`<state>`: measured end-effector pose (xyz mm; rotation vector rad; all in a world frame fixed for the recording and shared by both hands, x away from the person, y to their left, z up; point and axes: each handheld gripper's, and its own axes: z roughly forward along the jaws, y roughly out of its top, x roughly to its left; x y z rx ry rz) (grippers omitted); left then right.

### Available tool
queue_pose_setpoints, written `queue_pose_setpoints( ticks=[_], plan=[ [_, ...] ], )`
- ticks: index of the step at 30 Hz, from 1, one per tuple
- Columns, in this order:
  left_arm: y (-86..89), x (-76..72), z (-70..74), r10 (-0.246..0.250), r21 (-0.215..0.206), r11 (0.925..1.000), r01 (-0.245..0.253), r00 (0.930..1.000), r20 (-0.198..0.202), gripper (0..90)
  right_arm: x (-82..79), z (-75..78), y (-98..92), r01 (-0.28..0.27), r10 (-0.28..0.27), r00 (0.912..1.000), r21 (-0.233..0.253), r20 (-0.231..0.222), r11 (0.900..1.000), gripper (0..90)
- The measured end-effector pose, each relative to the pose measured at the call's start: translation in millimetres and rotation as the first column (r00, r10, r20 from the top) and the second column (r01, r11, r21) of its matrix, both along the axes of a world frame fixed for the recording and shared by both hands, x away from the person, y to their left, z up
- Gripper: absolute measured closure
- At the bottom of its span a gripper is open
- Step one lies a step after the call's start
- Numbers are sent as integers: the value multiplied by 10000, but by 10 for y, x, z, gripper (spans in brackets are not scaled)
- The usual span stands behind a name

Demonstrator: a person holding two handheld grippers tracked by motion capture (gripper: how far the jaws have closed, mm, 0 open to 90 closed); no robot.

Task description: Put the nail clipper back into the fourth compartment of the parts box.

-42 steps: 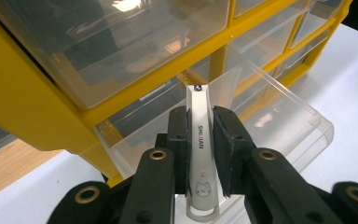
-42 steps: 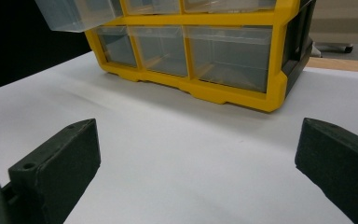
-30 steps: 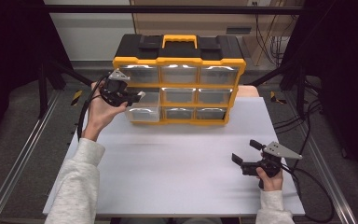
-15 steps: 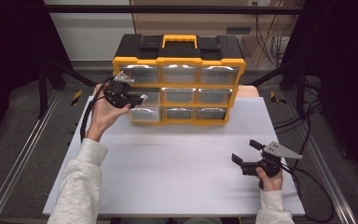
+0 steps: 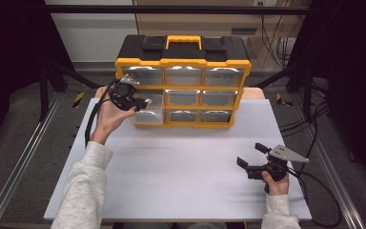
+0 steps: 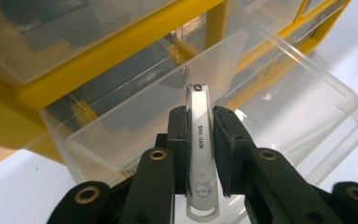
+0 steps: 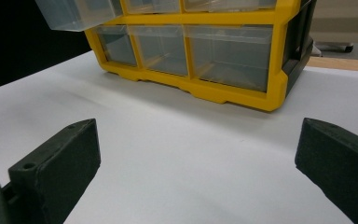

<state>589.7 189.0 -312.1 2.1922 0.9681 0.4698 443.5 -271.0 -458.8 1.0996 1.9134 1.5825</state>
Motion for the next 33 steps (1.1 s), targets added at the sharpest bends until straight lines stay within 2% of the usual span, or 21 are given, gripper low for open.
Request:
queue_pose_setpoints(
  ticks=[10, 15, 25, 33],
  plan=[
    [3, 2, 1, 144, -59, 9999, -144, 9999, -55, 760, 0, 0, 0, 0, 0, 10000, 6, -3, 10000, 3],
    [15, -13, 17, 217, -368, 9991, -212, 9997, 126, 706, 0, -1, 3, 31, -31, 10000, 16, -12, 10000, 3],
    [62, -106, 118, 446, -959, 9947, -360, 9950, 895, 516, 1, -1, 1, 23, -23, 10000, 9, 3, 10000, 3],
    [92, -199, 194, 443, -1429, 9894, -267, 9916, 1212, 372, 1, 0, 1, 28, -28, 10000, 10, 14, 10000, 3]
  ],
)
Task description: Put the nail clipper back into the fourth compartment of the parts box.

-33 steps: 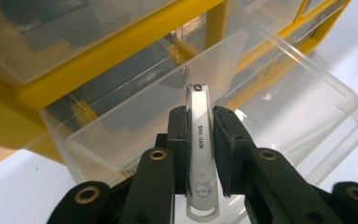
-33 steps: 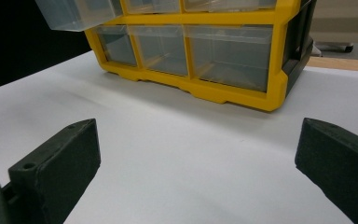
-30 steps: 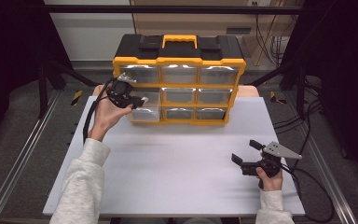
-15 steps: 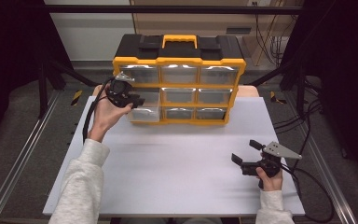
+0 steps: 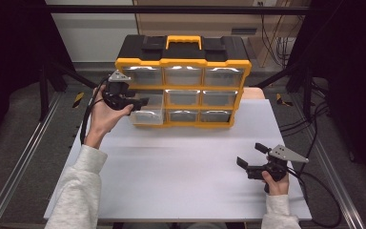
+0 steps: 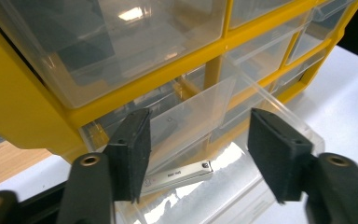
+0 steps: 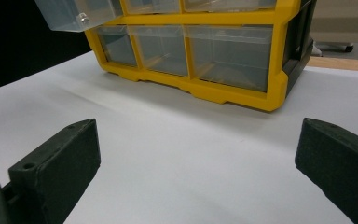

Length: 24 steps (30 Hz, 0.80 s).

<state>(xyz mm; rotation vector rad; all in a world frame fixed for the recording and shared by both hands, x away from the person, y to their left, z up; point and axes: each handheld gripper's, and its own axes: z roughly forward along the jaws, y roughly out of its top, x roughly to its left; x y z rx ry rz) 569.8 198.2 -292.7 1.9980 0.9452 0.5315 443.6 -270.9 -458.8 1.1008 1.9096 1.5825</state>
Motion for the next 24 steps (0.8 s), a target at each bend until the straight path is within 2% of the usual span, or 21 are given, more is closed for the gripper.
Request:
queue_pose_setpoints(
  ticks=[15, 24],
  plan=[
    [24, -196, 70, -441, -808, 9956, 483, 9976, 533, 247, -1, 1, 1, 16, -16, 10000, 18, -21, 10000, 3],
    [71, -313, 55, -415, -1009, 9936, 504, 9952, 884, 142, -2, 1, 3, -2, 2, 10000, 24, -59, 10000, 3]
  ],
)
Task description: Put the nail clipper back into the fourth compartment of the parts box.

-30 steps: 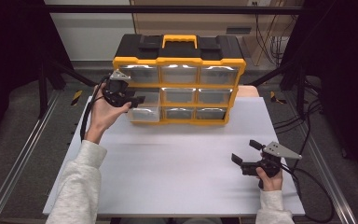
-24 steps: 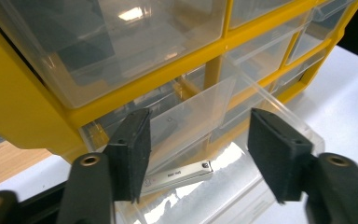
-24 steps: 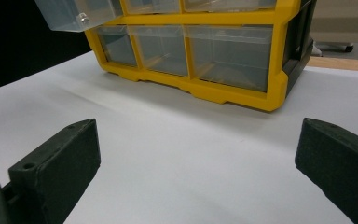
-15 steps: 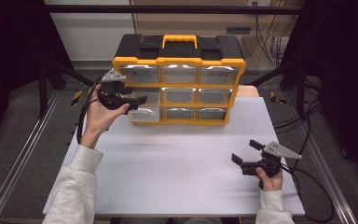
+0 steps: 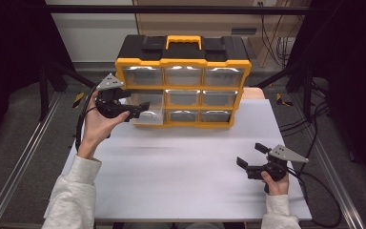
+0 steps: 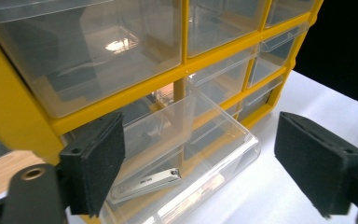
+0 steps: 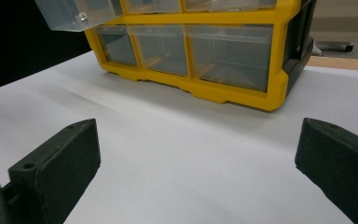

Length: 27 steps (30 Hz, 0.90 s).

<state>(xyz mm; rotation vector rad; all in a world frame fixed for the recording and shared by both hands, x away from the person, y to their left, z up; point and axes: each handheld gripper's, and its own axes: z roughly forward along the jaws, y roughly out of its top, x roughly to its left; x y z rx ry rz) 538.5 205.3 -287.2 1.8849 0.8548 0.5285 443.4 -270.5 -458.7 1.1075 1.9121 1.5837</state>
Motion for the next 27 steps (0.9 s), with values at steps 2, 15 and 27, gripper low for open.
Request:
queue_pose_setpoints(
  ticks=[2, 15, 27],
  plan=[
    [16, -22, -5, -25, -141, 9999, 25, 10000, 10, 126, 0, -1, -2, -28, 29, 10000, -28, 33, 10000, 3],
    [82, -188, -76, 32, -300, 9995, -21, 9993, 367, 40, -3, 0, 7, -18, 18, 10000, -7, -17, 10000, 3],
    [107, -327, -169, -213, -250, 9994, 227, 9981, 578, 18, 0, 1, 7, -3, 3, 10000, -9, -12, 10000, 3]
  ],
)
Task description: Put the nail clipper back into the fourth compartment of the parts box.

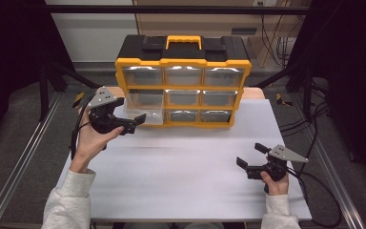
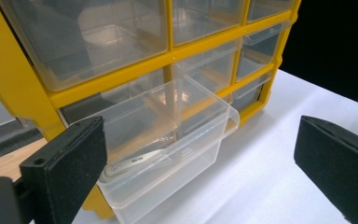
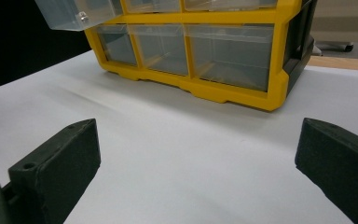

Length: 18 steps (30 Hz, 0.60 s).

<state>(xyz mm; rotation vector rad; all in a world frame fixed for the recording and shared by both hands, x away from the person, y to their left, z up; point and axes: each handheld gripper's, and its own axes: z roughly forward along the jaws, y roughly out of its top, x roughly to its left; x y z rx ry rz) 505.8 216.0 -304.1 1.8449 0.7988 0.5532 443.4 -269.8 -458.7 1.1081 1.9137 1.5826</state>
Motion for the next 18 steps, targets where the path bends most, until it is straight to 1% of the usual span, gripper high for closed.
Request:
queue_pose_setpoints(
  ticks=[6, 18],
  plan=[
    [37, -52, -65, -60, -65, 10000, 60, 10000, 21, 15, 0, 5, -1, 12, -12, 10000, -3, 16, 10000, 3],
    [84, -96, -182, -48, -100, 9999, 48, 10000, 21, 12, 0, 7, 0, 24, -24, 10000, -3, 9, 10000, 3]
  ],
)
